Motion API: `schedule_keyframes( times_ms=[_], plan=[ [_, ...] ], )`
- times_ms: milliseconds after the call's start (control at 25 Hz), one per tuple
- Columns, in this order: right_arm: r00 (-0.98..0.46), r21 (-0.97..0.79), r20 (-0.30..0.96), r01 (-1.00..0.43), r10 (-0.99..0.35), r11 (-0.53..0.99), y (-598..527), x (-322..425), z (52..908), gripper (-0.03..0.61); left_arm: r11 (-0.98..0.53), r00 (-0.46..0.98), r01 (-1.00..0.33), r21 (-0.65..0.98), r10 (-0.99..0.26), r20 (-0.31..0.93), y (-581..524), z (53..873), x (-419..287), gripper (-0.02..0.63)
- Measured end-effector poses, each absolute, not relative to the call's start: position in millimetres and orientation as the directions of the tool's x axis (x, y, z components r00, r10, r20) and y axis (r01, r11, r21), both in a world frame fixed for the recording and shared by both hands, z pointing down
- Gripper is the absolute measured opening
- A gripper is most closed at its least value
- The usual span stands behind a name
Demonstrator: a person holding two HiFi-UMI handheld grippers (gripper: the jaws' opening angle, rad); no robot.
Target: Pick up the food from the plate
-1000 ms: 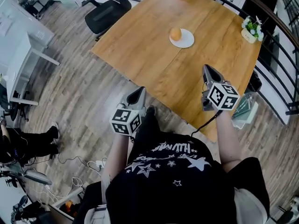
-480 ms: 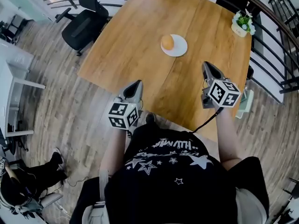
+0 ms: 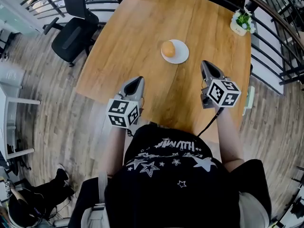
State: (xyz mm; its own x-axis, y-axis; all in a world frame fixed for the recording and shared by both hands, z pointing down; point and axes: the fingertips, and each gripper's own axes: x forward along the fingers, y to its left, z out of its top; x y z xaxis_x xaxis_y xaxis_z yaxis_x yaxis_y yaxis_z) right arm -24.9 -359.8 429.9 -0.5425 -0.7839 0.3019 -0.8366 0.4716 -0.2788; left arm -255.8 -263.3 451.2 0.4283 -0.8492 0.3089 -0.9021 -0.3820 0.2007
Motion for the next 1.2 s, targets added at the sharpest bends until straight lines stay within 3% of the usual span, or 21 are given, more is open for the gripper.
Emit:
schedule_keyframes(
  times_ms=[1120,1200],
  plan=[
    [-0.503,-0.258,0.454,-0.864,-0.735,0.433,-430,-81,490,0.002,-0.482,0.565,-0.824,0.298,-0.742,0.362,-378,503,-284,0.002],
    [-0.511,-0.248,0.469,-0.859,-0.720,0.448,-434,-91,498,0.037,-0.478,0.565,-0.824,0.305,-0.737,0.372,-383,508,-287,0.002]
  ],
)
